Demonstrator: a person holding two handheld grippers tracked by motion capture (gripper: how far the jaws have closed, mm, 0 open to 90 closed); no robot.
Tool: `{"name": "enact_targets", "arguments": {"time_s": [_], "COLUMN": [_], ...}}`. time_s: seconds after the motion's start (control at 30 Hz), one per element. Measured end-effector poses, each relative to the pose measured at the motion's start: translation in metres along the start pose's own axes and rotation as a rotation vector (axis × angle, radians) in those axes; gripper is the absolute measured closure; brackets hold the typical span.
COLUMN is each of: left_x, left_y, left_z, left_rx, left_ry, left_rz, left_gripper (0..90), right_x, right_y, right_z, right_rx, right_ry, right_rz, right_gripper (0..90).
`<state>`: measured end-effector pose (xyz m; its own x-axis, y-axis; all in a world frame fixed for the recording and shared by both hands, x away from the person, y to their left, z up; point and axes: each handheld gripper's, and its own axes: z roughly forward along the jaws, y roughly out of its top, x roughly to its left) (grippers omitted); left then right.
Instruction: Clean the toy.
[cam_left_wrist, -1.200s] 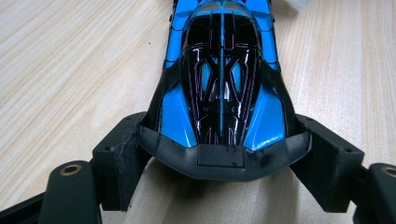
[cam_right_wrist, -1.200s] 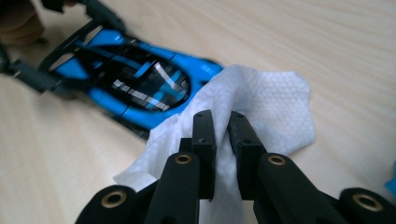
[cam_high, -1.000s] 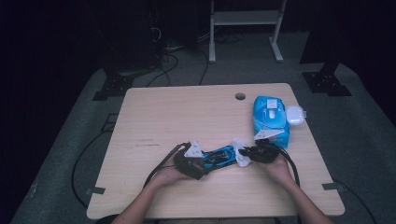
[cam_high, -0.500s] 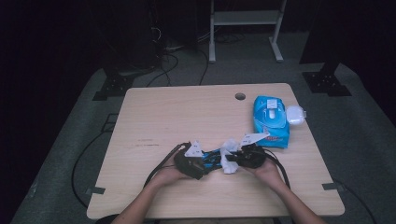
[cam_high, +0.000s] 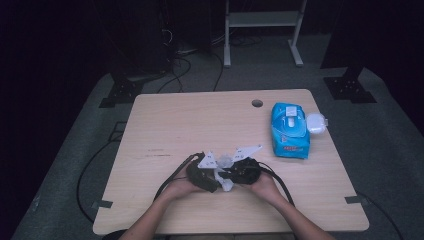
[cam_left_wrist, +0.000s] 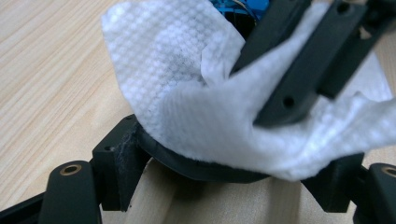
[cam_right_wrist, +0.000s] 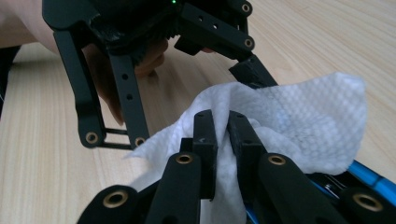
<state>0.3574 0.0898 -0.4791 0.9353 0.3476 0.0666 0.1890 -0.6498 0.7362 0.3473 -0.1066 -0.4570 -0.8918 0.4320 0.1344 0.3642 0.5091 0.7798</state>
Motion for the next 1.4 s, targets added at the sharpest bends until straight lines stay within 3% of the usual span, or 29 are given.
{"name": "enact_targets", "arguments": {"time_s": [0.07, 0.13, 0.23, 0.37, 0.47, 0.57, 0.63, 0.73, 0.83, 0.9, 1.0, 1.07, 1.17, 1.27, 1.4], "left_x": [0.0, 0.0, 0.0, 0.0, 0.0, 0.002, 0.002, 0.002, 0.002, 0.002, 0.002, 0.002, 0.002, 0.002, 0.002], "left_y": [0.0, 0.001, 0.001, 0.001, 0.001, 0.0, 0.0, 0.0, 0.0, 0.0, 0.0, 0.0, 0.0, 0.0, 0.0], "left_z": [0.0, 0.001, 0.001, 0.001, 0.001, 0.002, 0.001, 0.002, 0.001, 0.001, 0.002, 0.002, 0.002, 0.002, 0.002], "left_rx": [-0.002, -0.002, -0.004, 0.0, 0.006, 0.0, 0.0, 0.001, 0.002, 0.003, 0.0, -0.001, -0.001, -0.003, -0.001], "left_ry": [0.0, -0.005, -0.007, -0.005, -0.005, -0.01, -0.013, -0.011, -0.01, -0.01, -0.011, -0.011, -0.012, -0.014, -0.014], "left_rz": [0.005, 0.005, 0.003, 0.0, 0.002, -0.01, -0.011, -0.011, -0.011, -0.011, -0.01, -0.01, -0.01, -0.012, -0.013], "left_gripper": [23.8, 23.8, 23.8, 23.8, 23.8, 23.7, 23.8, 23.8, 23.8, 23.8, 23.8, 23.9, 23.9, 23.9, 23.9], "right_x": [-0.003, -0.009, -0.007, 0.002, 0.006, -0.002, -0.002, -0.009, -0.016, -0.019, -0.023, -0.028, -0.036, -0.042, -0.033], "right_y": [-0.002, -0.005, -0.002, 0.009, 0.016, 0.017, 0.018, 0.019, 0.016, 0.013, 0.012, 0.009, 0.005, 0.002, 0.008], "right_z": [-0.006, -0.014, -0.016, -0.002, 0.013, 0.013, 0.007, 0.0, 0.006, 0.007, 0.001, -0.006, -0.017, -0.019, -0.005], "right_rx": [0.004, 0.008, 0.006, -0.014, 0.017, 0.01, -0.012, -0.037, 0.003, -0.001, 0.005, 0.0, 0.008, -0.001, -0.009], "right_ry": [-0.015, -0.018, -0.032, 0.025, 0.011, 0.024, -0.022, -0.076, -0.083, -0.08, -0.112, -0.123, -0.179, -0.161, -0.11], "right_rz": [-0.012, 0.009, 0.006, 0.004, -0.035, 0.005, -0.002, 0.026, 0.034, 0.038, 0.022, 0.036, 0.042, 0.087, 0.059], "right_gripper": [82.3, 82.2, 82.4, 82.3, 82.3, 82.6, 82.7, 82.6, 82.5, 82.5, 82.5, 82.5, 82.5, 82.5, 82.3]}}
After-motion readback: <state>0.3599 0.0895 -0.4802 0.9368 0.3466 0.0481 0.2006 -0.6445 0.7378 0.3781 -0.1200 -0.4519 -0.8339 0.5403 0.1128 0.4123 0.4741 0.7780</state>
